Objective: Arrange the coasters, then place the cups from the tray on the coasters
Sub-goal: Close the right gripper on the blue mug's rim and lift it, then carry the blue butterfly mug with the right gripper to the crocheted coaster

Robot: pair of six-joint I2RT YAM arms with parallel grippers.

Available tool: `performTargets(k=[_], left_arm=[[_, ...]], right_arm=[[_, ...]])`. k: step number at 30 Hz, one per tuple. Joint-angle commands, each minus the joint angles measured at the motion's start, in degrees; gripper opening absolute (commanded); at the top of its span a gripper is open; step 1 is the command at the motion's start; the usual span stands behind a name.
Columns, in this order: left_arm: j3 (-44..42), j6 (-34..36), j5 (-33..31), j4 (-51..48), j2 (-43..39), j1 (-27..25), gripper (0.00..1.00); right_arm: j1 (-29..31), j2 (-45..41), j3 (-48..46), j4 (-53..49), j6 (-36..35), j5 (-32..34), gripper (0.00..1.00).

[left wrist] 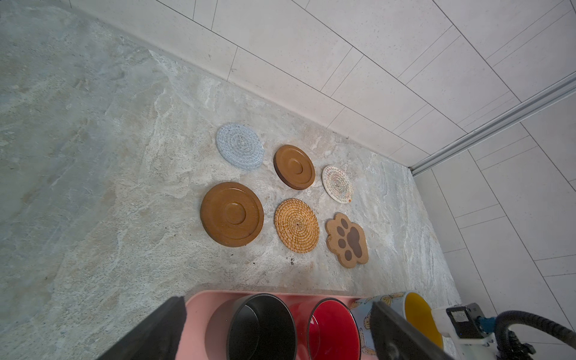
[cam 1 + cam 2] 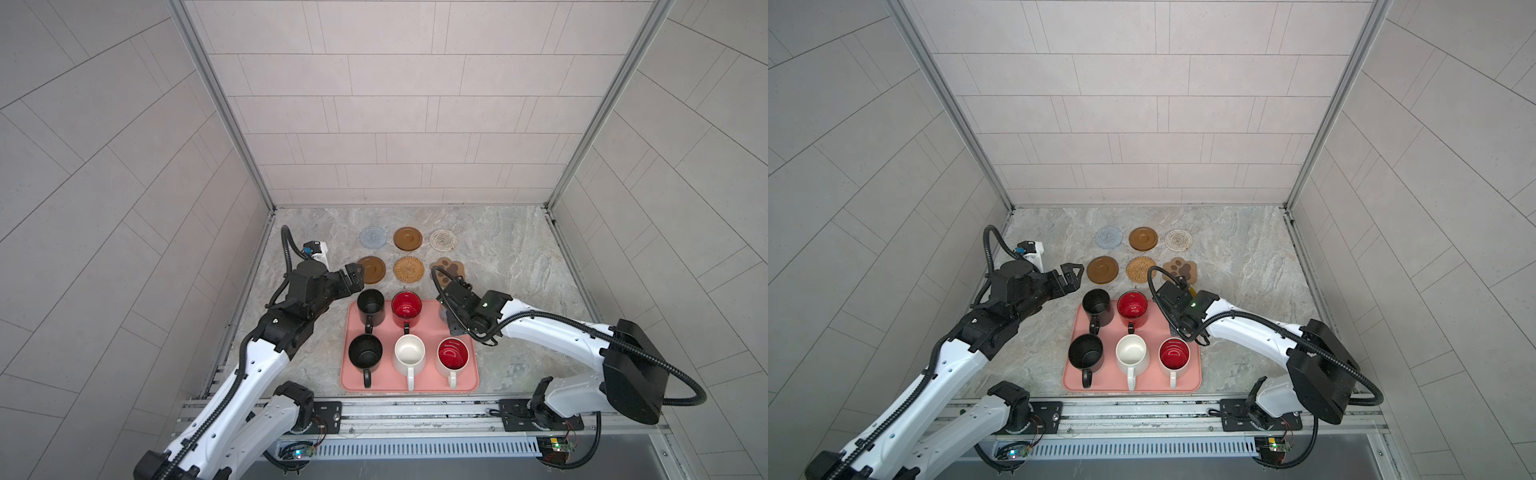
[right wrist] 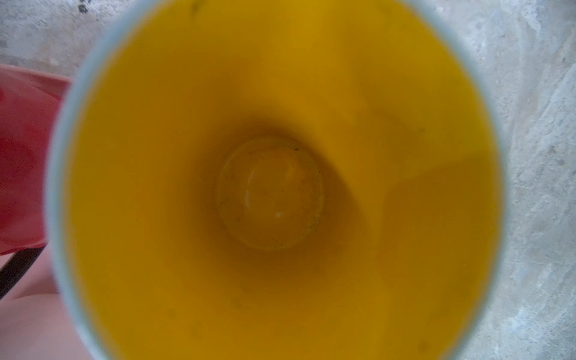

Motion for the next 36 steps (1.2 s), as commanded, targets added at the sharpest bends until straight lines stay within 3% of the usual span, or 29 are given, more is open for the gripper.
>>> performTargets(k=[1, 15, 36], left_arm=[[-0.85, -0.66, -0.96, -0.10, -1.10, -0.24, 1.00], [-0.88, 0.06, -1.26, -0.75, -1.50, -0.28, 1.00], [-0.69, 1.81, -1.17, -1.08, -1.49, -0.24, 1.00]], right_arm=[[-0.71, -1.91, 0.20, 3.76, -0.84, 4.52, 0.17], [-0.67, -3.48, -1.50, 10.75, -3.28, 7.76, 0.15], [-0.78, -3.45, 1.46, 13.00, -5.79, 10.72, 0.13]])
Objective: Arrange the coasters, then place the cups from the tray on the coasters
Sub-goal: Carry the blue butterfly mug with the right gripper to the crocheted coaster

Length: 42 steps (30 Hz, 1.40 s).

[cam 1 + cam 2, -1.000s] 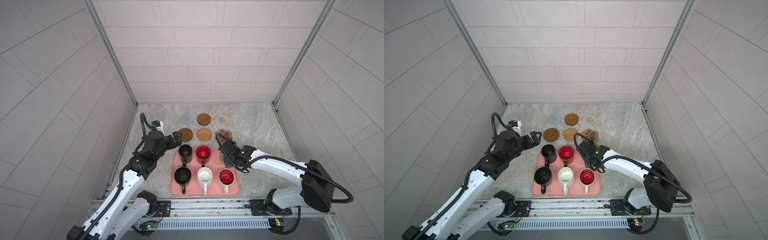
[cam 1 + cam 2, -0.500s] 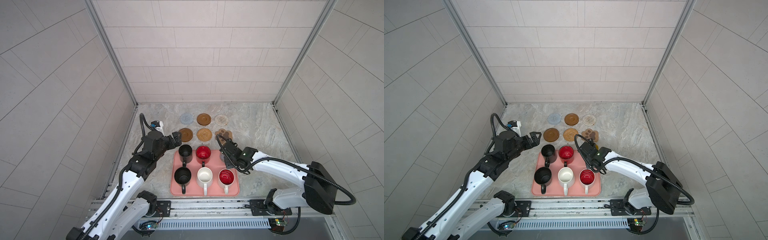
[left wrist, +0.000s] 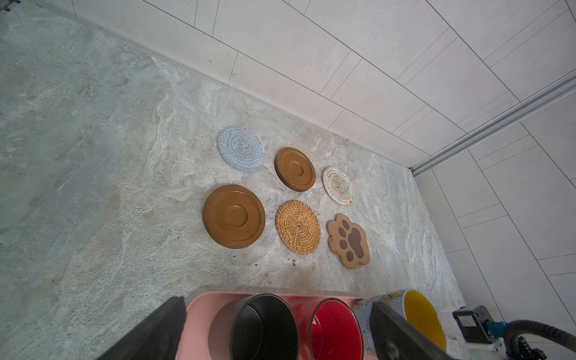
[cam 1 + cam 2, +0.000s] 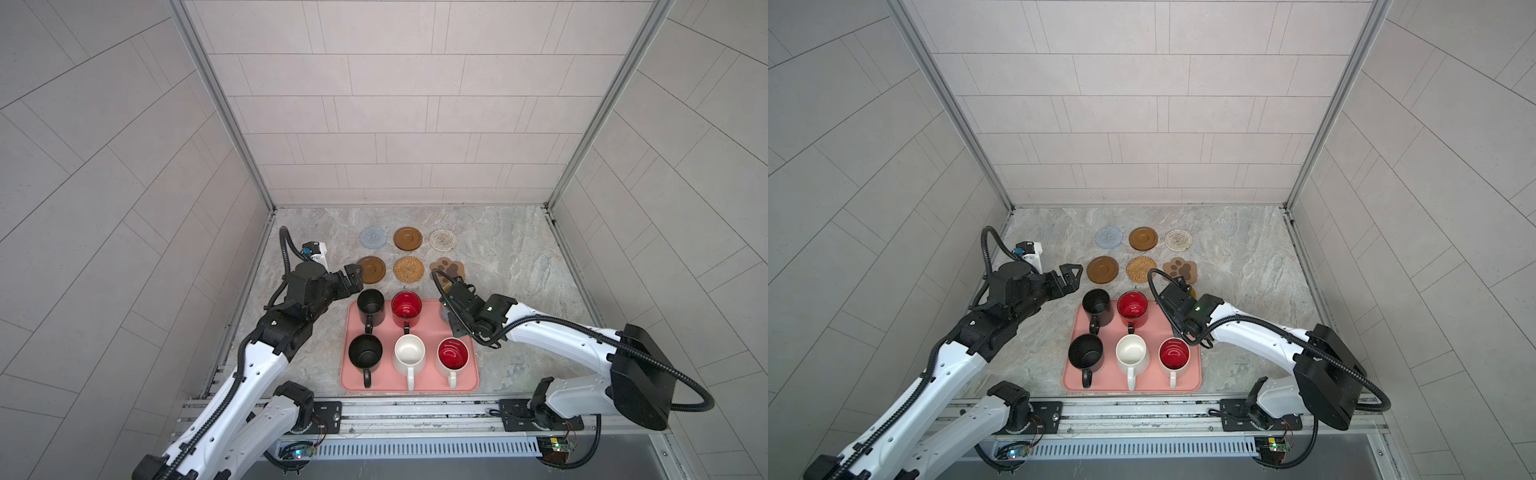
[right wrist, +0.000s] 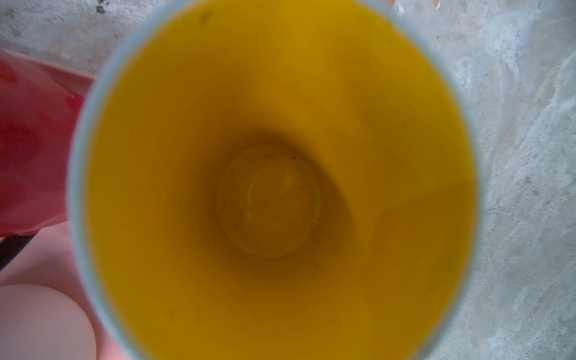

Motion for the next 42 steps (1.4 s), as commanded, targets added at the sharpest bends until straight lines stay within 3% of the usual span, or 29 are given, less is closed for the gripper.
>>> performTargets(k=[1, 42], left_arm=[[-0.42, 0.80, -0.75, -0.86, -0.54, -0.25, 1.00], [-0.79, 0.59, -1.82, -0.94, -1.61, -0.24, 1.00]], right_arm=[[-0.84, -0.94, 4.04, 10.10, -0.43, 8.86, 0.13], [-3.56, -2.02, 10.00, 7.43, -6.09, 8.83, 0.10]])
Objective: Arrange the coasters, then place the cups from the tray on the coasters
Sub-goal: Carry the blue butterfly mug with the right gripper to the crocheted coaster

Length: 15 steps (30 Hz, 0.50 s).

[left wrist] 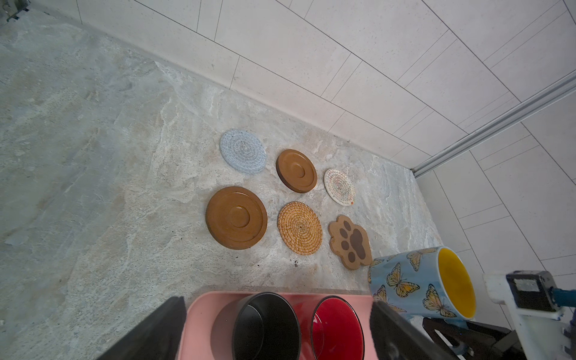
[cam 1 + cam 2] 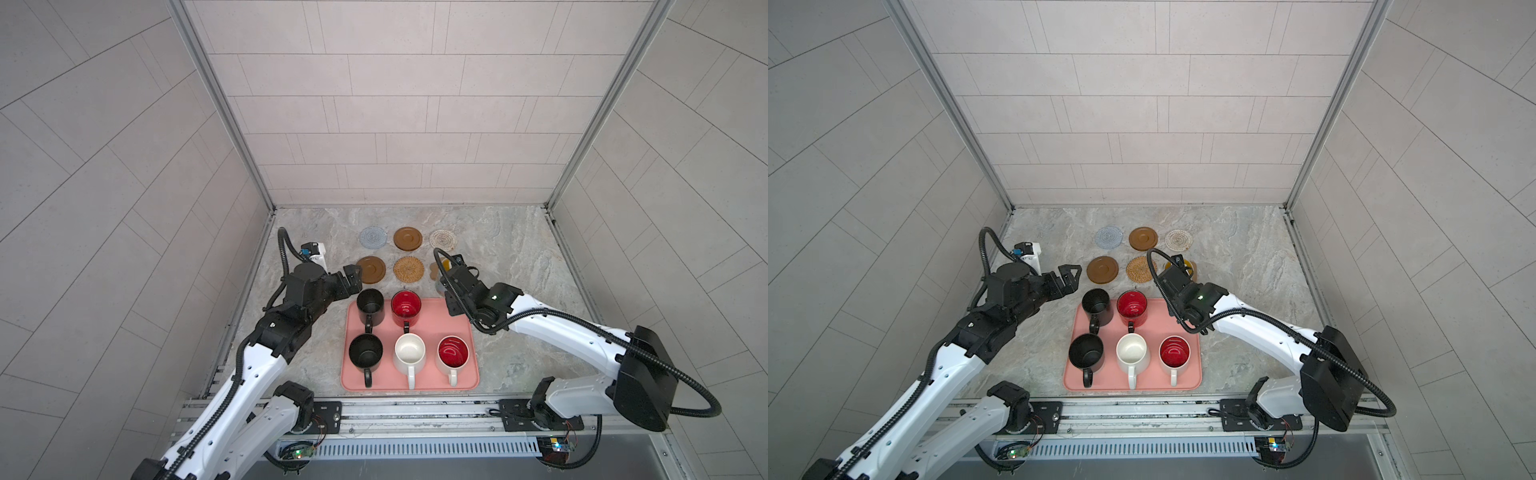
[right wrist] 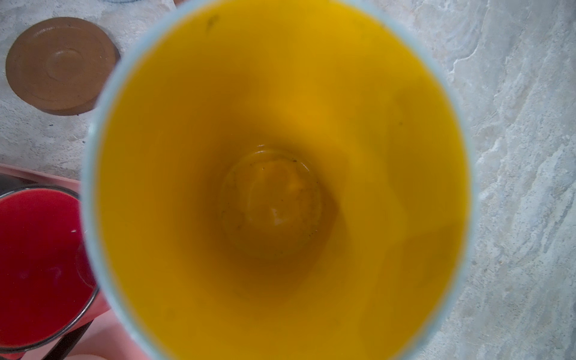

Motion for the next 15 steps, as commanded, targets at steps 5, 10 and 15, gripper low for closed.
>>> performTargets(k=[5, 10, 15], left_arm=[[-0.48, 1.00, -2.22, 0.21, 0.16, -0.19, 1.00], [0.33, 1.71, -2.40, 2.07, 2.45, -0.25, 1.00], [0.93, 1.84, -2.36, 3.79, 5.03, -0.24, 1.00]], right_arm=[[-3.37, 0.51, 4.69, 3.81, -3.27, 1.51, 0.09], [-7.14, 3.43, 7.56, 5.11, -6.49, -1.10, 0.09], [-11.75, 7.05, 11.19, 6.66, -10.74, -4.82, 0.09]])
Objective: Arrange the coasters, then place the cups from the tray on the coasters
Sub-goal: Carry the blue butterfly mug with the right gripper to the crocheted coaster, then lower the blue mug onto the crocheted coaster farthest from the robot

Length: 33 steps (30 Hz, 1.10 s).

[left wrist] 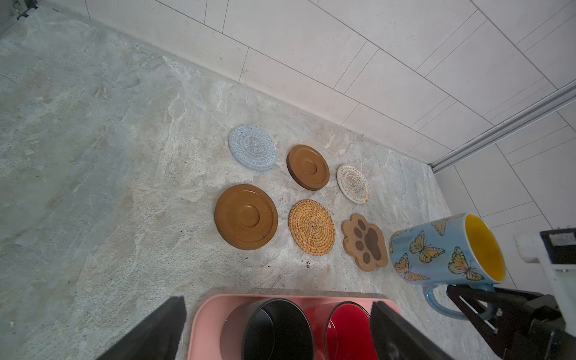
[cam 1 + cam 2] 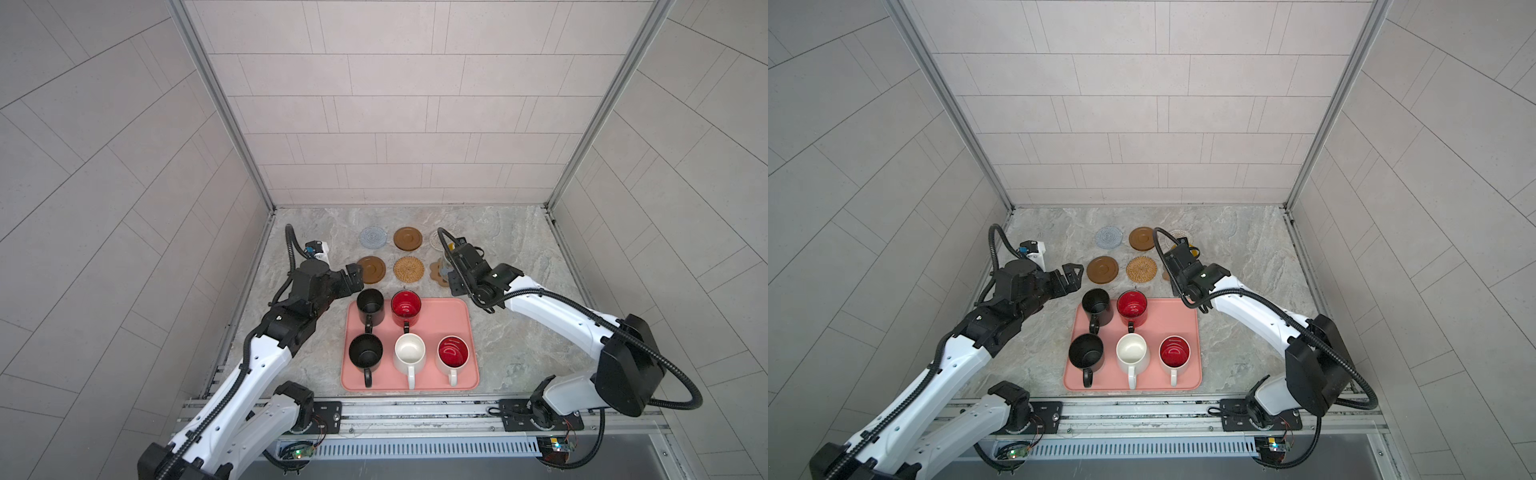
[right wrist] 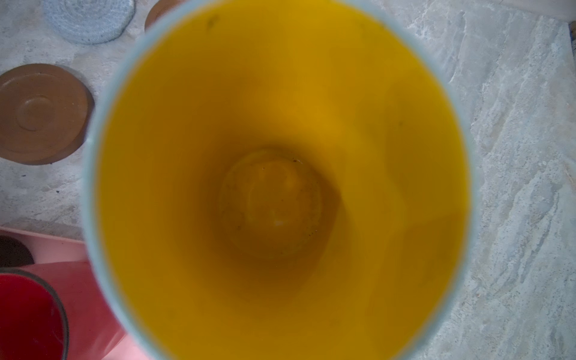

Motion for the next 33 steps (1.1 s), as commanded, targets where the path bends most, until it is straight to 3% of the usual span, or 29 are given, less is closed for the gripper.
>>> performTargets(k=[1, 8, 13, 22, 33], left_arm=[[1.15, 0.66, -1.02, 2.45, 1.11, -0.24, 1.00], [2.06, 0.92, -1.37, 3.09, 3.12, -0.23, 1.00], [2.41, 1.00, -1.81, 3.19, 3.73, -0.30, 1.00], [2.41, 1.24, -1.74, 3.41, 4.36, -0.24, 1.00], [2.51, 1.80, -2.44, 2.59, 4.19, -0.24, 1.00]], right_arm=[[-3.15, 1.30, 4.01, 6.01, -4.56, -1.57, 0.09], [-10.20, 7.24, 10.32, 7.87, -12.29, -10.43, 0.09], [-13.31, 12.16, 16.49, 6.53, -14.67, -12.44, 0.09], [-14.46, 21.90, 27.62, 4.34, -19.35, -13.49, 0.10], [-17.65, 32.57, 41.67, -0.22, -25.04, -19.97, 0.10]])
